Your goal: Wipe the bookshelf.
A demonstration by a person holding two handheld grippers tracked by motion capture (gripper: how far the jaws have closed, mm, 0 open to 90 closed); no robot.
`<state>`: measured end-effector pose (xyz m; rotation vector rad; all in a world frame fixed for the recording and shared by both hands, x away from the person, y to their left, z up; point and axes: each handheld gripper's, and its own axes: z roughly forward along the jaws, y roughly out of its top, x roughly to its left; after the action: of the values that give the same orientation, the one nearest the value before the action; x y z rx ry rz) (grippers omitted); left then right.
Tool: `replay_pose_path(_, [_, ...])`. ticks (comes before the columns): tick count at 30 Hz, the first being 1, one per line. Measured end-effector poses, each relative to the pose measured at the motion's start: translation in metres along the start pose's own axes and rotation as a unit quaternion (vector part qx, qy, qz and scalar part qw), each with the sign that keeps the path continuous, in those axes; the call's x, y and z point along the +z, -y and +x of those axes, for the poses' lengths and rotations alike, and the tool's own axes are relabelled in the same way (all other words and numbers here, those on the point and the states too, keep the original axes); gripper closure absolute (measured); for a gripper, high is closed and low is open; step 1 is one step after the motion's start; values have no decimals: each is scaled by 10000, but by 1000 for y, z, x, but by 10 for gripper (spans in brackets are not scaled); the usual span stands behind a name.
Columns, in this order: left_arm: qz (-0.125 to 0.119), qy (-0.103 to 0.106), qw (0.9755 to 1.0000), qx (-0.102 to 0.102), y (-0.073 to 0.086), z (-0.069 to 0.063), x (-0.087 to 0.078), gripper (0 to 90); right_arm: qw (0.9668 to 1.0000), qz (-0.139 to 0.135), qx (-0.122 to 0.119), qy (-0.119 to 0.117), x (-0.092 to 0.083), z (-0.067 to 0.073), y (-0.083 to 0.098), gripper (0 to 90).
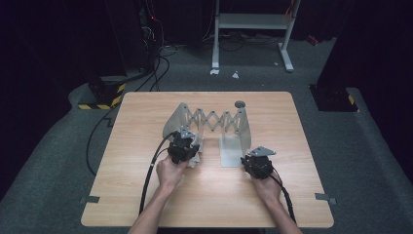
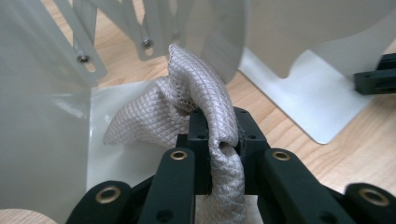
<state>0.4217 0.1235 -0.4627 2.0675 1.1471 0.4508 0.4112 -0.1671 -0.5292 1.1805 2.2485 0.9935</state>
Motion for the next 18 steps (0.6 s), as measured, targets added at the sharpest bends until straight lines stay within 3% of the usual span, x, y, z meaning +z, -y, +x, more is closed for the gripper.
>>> replay_pose_path(10, [-130,-51,9999,-6,1,-10,-17,793,10000,2,9,-2,0,0,0,776])
replay_pose_path(12, [-116,32,9999,-61,4,-12,-15,794,10000,4,14,1,0,0,0,776])
replay_pose_path(18, [39,136,9998,104,9,-24,1,794,10000,-5,-13,16,0,1,0,776])
